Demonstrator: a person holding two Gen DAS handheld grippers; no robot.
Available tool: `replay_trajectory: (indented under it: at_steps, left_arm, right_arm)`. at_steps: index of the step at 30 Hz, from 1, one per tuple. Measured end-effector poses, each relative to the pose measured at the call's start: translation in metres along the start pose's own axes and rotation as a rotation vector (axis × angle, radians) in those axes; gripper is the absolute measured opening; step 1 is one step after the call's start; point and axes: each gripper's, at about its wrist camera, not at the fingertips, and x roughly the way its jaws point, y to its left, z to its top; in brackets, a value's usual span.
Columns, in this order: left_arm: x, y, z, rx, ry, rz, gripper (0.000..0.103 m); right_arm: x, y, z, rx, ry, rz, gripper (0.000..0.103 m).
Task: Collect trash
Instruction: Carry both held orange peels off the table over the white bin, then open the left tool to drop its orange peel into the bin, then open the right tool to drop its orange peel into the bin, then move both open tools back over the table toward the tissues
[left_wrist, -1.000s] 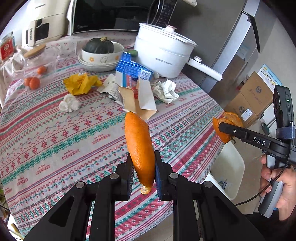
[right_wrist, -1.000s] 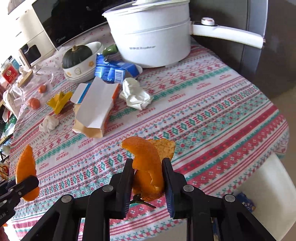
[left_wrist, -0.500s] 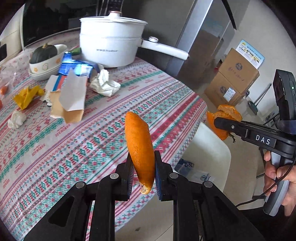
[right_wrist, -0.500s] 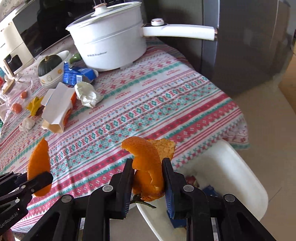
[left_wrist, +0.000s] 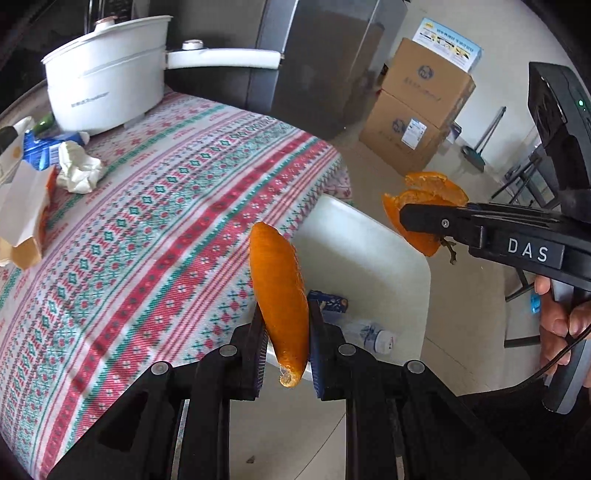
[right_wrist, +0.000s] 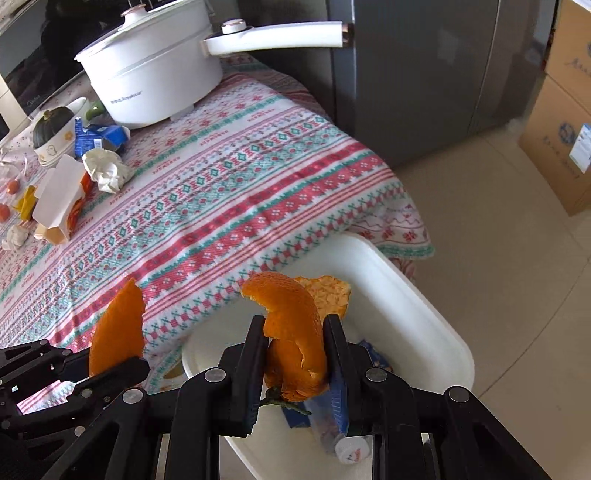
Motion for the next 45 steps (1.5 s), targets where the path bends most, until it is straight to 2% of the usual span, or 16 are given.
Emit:
replay_trajectory:
  at_steps: [6,12,14,15,16,18,23,30,33,35,45]
  left_arm:
    - [0.025,-0.022,-0.001,0.046,0.029,-0.017,0.021]
    - [0.042,-0.032,0.002,0.056,0.021,-0.022,0.024]
    - [0.045,-0.033,0.003,0.063,0.019,0.019,0.041]
    - [0.045,-0.033,0.003,0.065,0.014,0.050,0.059]
    - [0.045,-0.033,0.004,0.067,0.006,0.077,0.071]
    - [0.046,-0.032,0.004,0.073,-0.004,0.107,0.076]
    - [0.044,-0.030,0.005,0.097,-0.015,0.152,0.081]
    - [0.038,-0.021,0.005,0.070,-0.019,0.167,0.086]
    - [0.037,-0.017,0.004,0.064,-0.017,0.176,0.087]
    - [0.035,-0.015,0.003,0.057,-0.017,0.183,0.087]
    - [0.021,0.001,0.001,0.031,-0.031,0.203,0.088]
  right_arm:
    - [0.002,-0.024,-0.013,0.018,0.021,-0.025,0.027]
    - [0.004,-0.042,-0.023,0.037,0.042,-0.050,0.027]
    - [0.005,-0.047,-0.024,0.041,0.045,-0.056,0.027]
    - [0.005,-0.049,-0.025,0.043,0.046,-0.057,0.027]
    - [0.005,-0.051,-0.026,0.046,0.046,-0.059,0.027]
    - [0.004,-0.054,-0.026,0.050,0.048,-0.061,0.027]
    - [0.006,-0.057,-0.027,0.054,0.055,-0.060,0.027]
    - [0.008,-0.054,-0.026,0.057,0.061,-0.051,0.028]
    - [0.008,-0.055,-0.025,0.069,0.058,-0.040,0.036]
    - [0.008,-0.056,-0.023,0.073,0.058,-0.039,0.059]
    - [0.002,-0.047,-0.015,0.080,0.027,-0.027,0.065]
